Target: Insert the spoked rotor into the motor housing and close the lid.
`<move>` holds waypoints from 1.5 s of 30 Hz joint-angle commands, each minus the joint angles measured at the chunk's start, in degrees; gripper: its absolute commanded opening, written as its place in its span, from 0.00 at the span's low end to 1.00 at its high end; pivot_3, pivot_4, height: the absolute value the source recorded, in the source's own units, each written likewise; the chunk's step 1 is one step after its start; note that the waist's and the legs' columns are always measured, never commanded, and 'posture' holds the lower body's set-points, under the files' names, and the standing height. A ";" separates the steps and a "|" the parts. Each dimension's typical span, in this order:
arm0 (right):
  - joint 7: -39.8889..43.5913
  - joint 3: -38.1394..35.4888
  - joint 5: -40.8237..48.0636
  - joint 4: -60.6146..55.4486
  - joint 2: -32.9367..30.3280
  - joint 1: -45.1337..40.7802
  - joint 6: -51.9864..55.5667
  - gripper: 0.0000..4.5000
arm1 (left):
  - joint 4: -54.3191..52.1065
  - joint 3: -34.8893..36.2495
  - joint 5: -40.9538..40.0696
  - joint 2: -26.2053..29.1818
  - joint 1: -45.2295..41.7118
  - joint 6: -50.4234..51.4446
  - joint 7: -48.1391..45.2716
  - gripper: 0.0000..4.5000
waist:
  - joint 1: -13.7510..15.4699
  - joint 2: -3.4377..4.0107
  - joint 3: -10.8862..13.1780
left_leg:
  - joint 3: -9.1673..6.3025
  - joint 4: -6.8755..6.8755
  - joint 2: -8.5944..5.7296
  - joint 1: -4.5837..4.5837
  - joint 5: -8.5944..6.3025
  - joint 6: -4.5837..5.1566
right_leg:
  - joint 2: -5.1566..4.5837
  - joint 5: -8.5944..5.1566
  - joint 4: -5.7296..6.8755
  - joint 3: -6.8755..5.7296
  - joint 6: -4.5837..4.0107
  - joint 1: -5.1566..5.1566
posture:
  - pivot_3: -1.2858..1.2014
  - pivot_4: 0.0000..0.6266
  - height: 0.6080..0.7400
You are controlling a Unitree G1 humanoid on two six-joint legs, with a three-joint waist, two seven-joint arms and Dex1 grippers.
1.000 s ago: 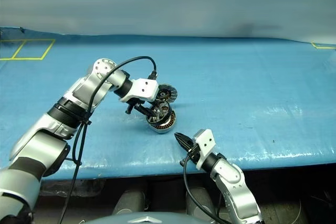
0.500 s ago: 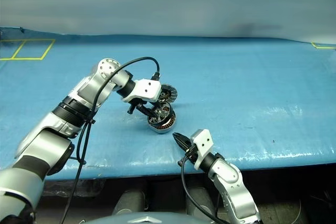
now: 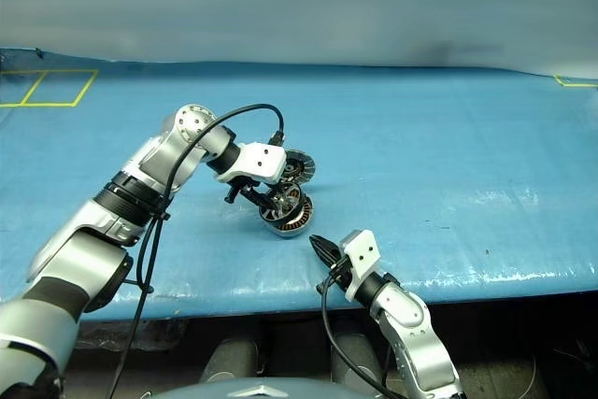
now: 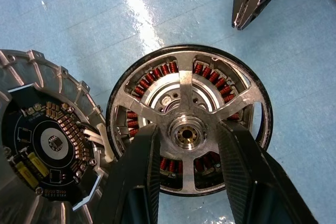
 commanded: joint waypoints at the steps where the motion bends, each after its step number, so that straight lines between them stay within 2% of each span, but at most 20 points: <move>1: -0.43 -0.14 0.13 -0.68 0.31 0.14 -0.18 0.00 | -0.26 0.49 0.41 0.05 -0.10 -0.51 0.02 0.30 | -0.01 0.00 0.00 | 0.00 0.00 0.00 0.00 0.00 0.00 | 0.00 0.00 0.00 0.00 0.00 0.00 | 0.52 0.24 1.00; 45: -3.67 -0.47 -0.34 -1.25 0.50 1.39 -0.03 0.00 | 4.62 -1.23 4.59 -3.12 -3.07 -3.23 -1.98 0.30 | -0.02 0.00 0.00 | 0.02 0.00 0.00 0.01 0.00 0.00 | 0.00 0.00 0.00 0.02 0.00 0.02 | 0.52 0.24 1.00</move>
